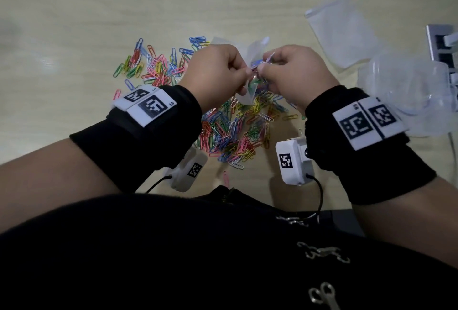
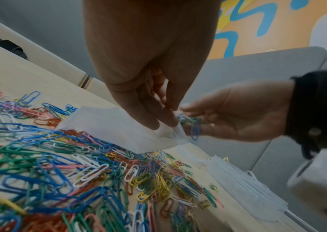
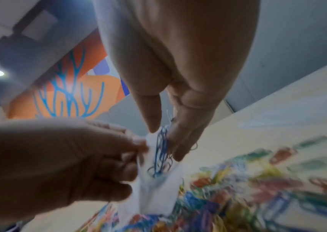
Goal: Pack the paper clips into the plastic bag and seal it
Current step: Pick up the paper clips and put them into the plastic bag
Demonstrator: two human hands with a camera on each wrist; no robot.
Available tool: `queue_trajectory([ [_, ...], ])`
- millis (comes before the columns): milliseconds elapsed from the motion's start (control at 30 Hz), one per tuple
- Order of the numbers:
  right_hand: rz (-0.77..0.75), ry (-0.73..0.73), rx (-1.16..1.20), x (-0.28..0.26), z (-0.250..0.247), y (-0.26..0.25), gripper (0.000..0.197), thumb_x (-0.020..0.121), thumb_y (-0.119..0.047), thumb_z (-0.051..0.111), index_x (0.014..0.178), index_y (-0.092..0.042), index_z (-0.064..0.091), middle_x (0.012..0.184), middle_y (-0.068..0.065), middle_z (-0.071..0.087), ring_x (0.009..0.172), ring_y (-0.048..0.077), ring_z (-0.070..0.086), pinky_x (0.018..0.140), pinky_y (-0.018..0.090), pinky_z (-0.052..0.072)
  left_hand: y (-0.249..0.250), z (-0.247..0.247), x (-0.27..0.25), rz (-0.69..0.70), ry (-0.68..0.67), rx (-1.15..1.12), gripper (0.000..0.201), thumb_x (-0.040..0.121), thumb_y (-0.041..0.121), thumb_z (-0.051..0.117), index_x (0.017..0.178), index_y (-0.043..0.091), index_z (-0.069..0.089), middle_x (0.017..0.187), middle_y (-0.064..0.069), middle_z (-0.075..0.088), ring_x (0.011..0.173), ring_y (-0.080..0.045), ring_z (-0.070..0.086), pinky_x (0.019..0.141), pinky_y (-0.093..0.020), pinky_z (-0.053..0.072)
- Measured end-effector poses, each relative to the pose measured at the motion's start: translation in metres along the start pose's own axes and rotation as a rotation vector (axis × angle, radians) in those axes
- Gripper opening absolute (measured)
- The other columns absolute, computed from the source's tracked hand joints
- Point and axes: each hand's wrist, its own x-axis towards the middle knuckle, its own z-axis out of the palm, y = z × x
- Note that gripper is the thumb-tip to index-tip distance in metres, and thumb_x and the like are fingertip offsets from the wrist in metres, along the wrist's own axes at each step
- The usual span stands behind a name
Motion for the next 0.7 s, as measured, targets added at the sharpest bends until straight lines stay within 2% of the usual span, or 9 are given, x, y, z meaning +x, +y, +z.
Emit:
queue_trajectory([
  [133, -0.014, -0.065, -0.085, 0.000, -0.005, -0.009, 0.044, 0.084, -0.014, 0.053, 0.128, -0.016, 0.051, 0.120, 0.011, 0.063, 0.108, 0.027, 0.062, 0.092, 0.042, 0.053, -0.001, 0.001, 0.000, -0.020, 0.011, -0.029, 0.024, 0.090, 0.021, 0.064, 0.067, 0.024, 0.057, 0.060, 0.004, 0.069, 0.070, -0.013, 0.073, 0.079, -0.043, 0.060],
  [267, -0.010, -0.026, 0.123, 0.000, -0.006, -0.007, 0.031, 0.087, -0.005, 0.048, 0.115, -0.016, 0.056, 0.096, 0.005, 0.065, 0.089, 0.021, 0.069, 0.077, 0.039, 0.060, -0.005, -0.002, 0.001, -0.054, 0.021, -0.085, 0.022, 0.089, 0.019, 0.064, 0.068, 0.022, 0.059, 0.055, 0.004, 0.068, 0.068, -0.016, 0.074, 0.079, -0.045, 0.060],
  [333, -0.018, 0.077, 0.134, 0.001, -0.004, 0.000, 0.026, 0.085, -0.006, 0.045, 0.102, -0.020, 0.059, 0.091, 0.006, 0.066, 0.083, 0.021, 0.069, 0.074, 0.041, 0.060, -0.006, -0.004, 0.001, -0.061, 0.036, -0.092, 0.021, 0.089, 0.020, 0.064, 0.068, 0.022, 0.059, 0.052, 0.007, 0.067, 0.066, -0.016, 0.073, 0.078, -0.046, 0.060],
  [367, -0.021, 0.147, 0.040, 0.005, -0.004, 0.006, 0.024, 0.084, -0.010, 0.047, 0.100, -0.021, 0.060, 0.096, 0.007, 0.066, 0.088, 0.024, 0.068, 0.080, 0.040, 0.058, -0.007, -0.006, 0.001, -0.064, 0.048, -0.092, 0.021, 0.088, 0.020, 0.064, 0.068, 0.021, 0.058, 0.052, 0.007, 0.067, 0.065, -0.014, 0.073, 0.078, -0.046, 0.060],
  [433, 0.013, 0.188, -0.239, 0.012, 0.000, 0.021, 0.029, 0.086, -0.024, 0.053, 0.114, -0.019, 0.058, 0.118, 0.009, 0.060, 0.108, 0.027, 0.059, 0.093, 0.031, 0.047, -0.007, -0.008, 0.002, -0.065, 0.079, -0.096, 0.019, 0.088, 0.020, 0.063, 0.070, 0.020, 0.058, 0.055, 0.004, 0.068, 0.064, -0.014, 0.073, 0.079, -0.046, 0.060],
  [500, 0.020, 0.055, -0.424, 0.014, 0.009, 0.038, 0.064, 0.082, -0.047, 0.063, 0.135, -0.017, 0.042, 0.138, 0.013, 0.043, 0.126, 0.029, 0.045, 0.105, 0.037, 0.037, -0.007, -0.010, 0.002, -0.062, 0.106, -0.092, 0.017, 0.088, 0.021, 0.063, 0.072, 0.016, 0.058, 0.061, 0.002, 0.069, 0.064, -0.014, 0.073, 0.078, -0.045, 0.060],
  [567, -0.080, -0.095, -0.579, 0.011, 0.022, 0.048, 0.093, 0.073, -0.066, 0.064, 0.146, -0.023, 0.026, 0.153, 0.010, 0.027, 0.140, 0.032, 0.027, 0.114, 0.047, 0.028, -0.007, -0.011, 0.002, -0.060, 0.121, -0.078, 0.016, 0.089, 0.022, 0.062, 0.075, 0.014, 0.058, 0.066, -0.003, 0.070, 0.064, -0.014, 0.073, 0.076, -0.045, 0.060],
  [633, -0.174, -0.175, -0.741, 0.007, 0.032, 0.054, 0.093, 0.074, -0.069, 0.059, 0.148, -0.027, 0.022, 0.158, 0.007, 0.018, 0.143, 0.034, 0.018, 0.116, 0.050, 0.025, -0.009, -0.012, 0.003, -0.053, 0.133, -0.064, 0.016, 0.089, 0.022, 0.061, 0.077, 0.012, 0.059, 0.068, -0.004, 0.070, 0.064, -0.016, 0.073, 0.075, -0.046, 0.060],
  [700, -0.235, -0.136, -0.761, 0.003, 0.038, 0.056, 0.076, 0.083, -0.055, 0.059, 0.145, -0.023, 0.030, 0.154, 0.009, 0.026, 0.138, 0.034, 0.024, 0.111, 0.048, 0.032, -0.010, -0.013, 0.003, -0.048, 0.132, -0.060, 0.017, 0.089, 0.023, 0.062, 0.075, 0.015, 0.059, 0.068, -0.003, 0.069, 0.066, -0.017, 0.072, 0.075, -0.047, 0.060],
])
